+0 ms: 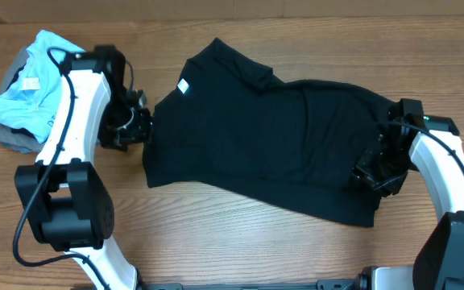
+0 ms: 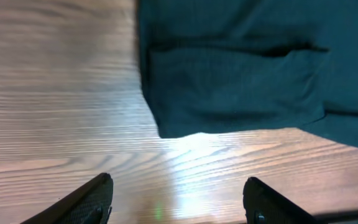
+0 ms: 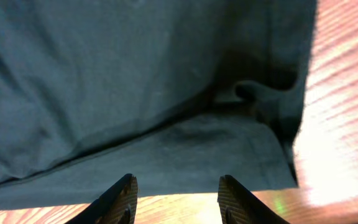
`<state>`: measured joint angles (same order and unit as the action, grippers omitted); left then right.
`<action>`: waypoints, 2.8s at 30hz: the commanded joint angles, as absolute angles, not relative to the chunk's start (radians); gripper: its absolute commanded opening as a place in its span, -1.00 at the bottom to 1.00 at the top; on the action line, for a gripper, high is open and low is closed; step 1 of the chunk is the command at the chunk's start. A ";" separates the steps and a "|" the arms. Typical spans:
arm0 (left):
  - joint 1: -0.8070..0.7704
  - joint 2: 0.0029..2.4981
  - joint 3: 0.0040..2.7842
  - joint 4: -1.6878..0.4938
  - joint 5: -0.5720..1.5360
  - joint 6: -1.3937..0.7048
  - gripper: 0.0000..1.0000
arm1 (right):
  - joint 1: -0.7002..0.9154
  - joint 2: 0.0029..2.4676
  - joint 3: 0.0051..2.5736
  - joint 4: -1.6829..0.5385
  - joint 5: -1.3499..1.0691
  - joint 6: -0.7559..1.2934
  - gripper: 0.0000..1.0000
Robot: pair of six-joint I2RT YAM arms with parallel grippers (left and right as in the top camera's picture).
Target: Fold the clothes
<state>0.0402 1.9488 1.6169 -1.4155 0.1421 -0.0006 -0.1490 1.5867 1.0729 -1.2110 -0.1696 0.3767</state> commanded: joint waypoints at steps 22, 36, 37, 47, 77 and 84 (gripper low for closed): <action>0.039 1.951 1.299 -0.909 0.180 0.067 0.26 | -0.145 1.515 1.066 -1.179 -0.207 0.340 -0.02; 0.040 1.948 1.367 -1.007 0.202 0.068 -0.92 | -0.159 1.515 1.066 -1.150 -0.196 0.341 -0.04; 0.041 1.945 1.390 -1.025 0.201 0.068 -0.92 | -0.168 1.515 1.066 -1.142 -0.194 0.342 -0.05; 0.065 1.878 1.548 -1.101 0.199 0.079 -0.92 | -0.347 1.515 1.042 -1.206 -0.215 0.340 -0.02; 0.065 1.876 1.547 -1.115 0.211 0.083 -0.92 | -0.325 1.515 0.793 -0.842 -0.237 0.270 -0.23; 0.065 1.876 1.548 -1.114 0.223 0.083 -0.91 | -0.321 1.517 0.780 -0.817 -0.251 0.292 -0.21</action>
<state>0.0597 1.9018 1.5253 -1.1133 0.2062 0.0628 -0.3264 1.5288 0.7918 -0.8238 -0.2478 0.2779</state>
